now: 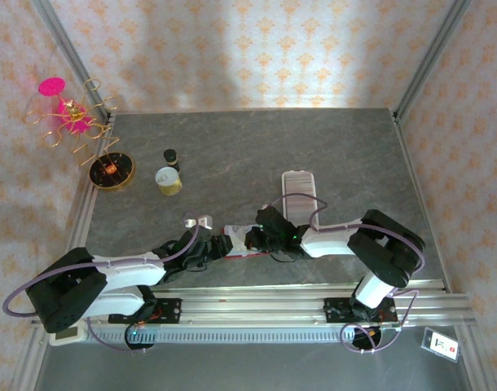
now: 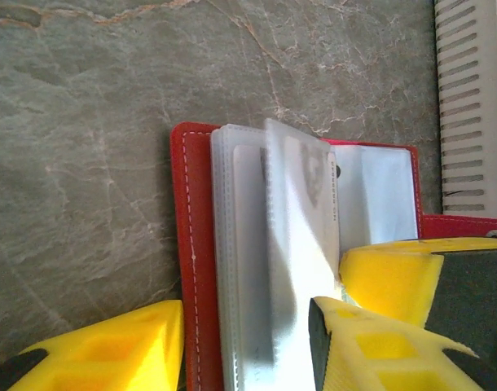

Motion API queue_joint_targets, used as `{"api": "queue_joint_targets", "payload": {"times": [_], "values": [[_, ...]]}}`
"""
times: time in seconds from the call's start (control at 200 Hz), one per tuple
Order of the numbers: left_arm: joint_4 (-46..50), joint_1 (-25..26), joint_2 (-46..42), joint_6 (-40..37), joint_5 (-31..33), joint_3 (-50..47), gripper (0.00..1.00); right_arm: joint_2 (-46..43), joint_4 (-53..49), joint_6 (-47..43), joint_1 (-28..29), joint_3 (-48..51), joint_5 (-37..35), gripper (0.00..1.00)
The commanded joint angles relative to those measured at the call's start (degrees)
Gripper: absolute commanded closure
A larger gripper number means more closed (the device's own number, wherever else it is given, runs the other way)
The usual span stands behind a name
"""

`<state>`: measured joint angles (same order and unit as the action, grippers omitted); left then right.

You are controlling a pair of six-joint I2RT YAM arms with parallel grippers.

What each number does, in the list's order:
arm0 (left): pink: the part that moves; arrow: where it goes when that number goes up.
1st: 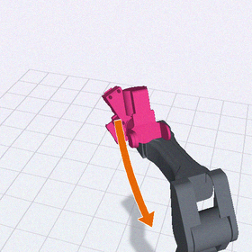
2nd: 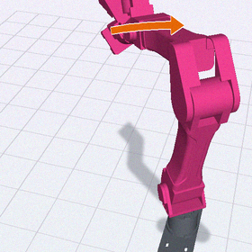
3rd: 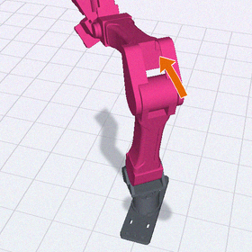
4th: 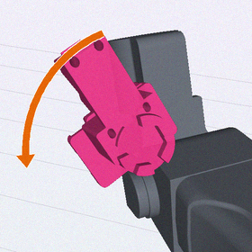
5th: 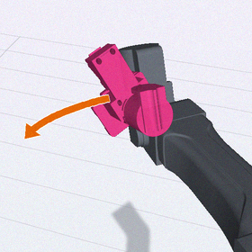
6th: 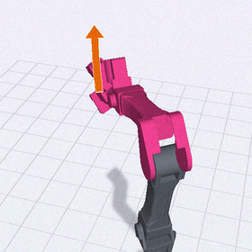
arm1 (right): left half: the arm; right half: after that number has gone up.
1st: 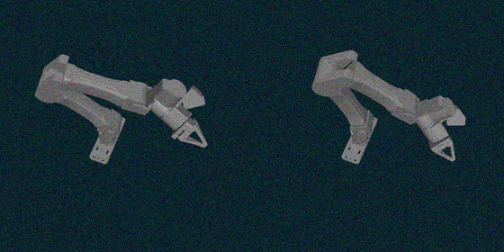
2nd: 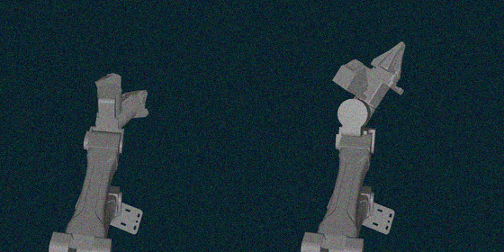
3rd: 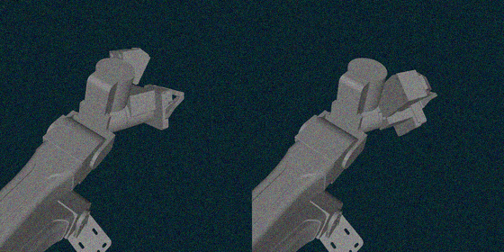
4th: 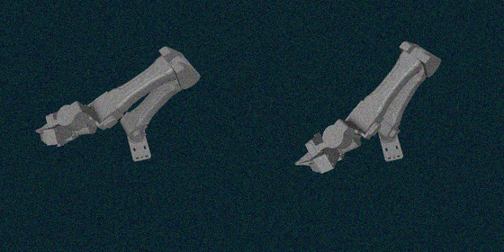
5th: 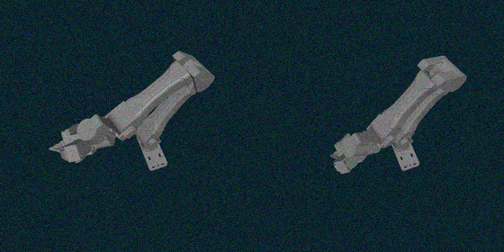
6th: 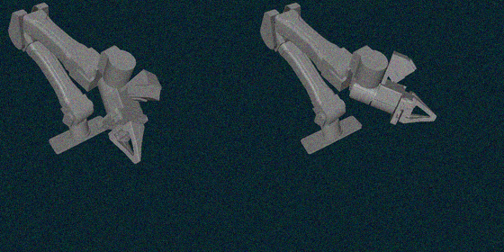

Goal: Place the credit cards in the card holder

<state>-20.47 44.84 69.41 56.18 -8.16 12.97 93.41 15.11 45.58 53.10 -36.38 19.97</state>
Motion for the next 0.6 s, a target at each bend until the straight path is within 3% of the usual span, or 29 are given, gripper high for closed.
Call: {"api": "queue_joint_targets", "payload": {"times": [0.0,0.08,0.15,0.325,0.596], "values": [[1.9,-0.2,0.7,1.5,-1.8,0.1,0.56,0.5,2.8,0.2,0.2,0.5,1.1,0.99],[2.3,-0.2,0.4,1.2,-1.9,0.5,0.56,0.7,3.4,0.3,0.2,0.7,1.5,0.99],[9.3,-0.2,-0.1,0.1,1.8,3.1,0.56,0.6,3.4,0.4,0.3,0.8,1.2,0.99],[15.8,-0.2,0.1,-1.6,4.8,6.4,0.55,0.5,3.5,0.6,0.4,1.1,0.8,0.99],[18.0,-0.2,3.1,-1.2,3.9,9.6,0.53,0.6,4.0,0.9,0.7,1.4,0.7,1.00]]}}
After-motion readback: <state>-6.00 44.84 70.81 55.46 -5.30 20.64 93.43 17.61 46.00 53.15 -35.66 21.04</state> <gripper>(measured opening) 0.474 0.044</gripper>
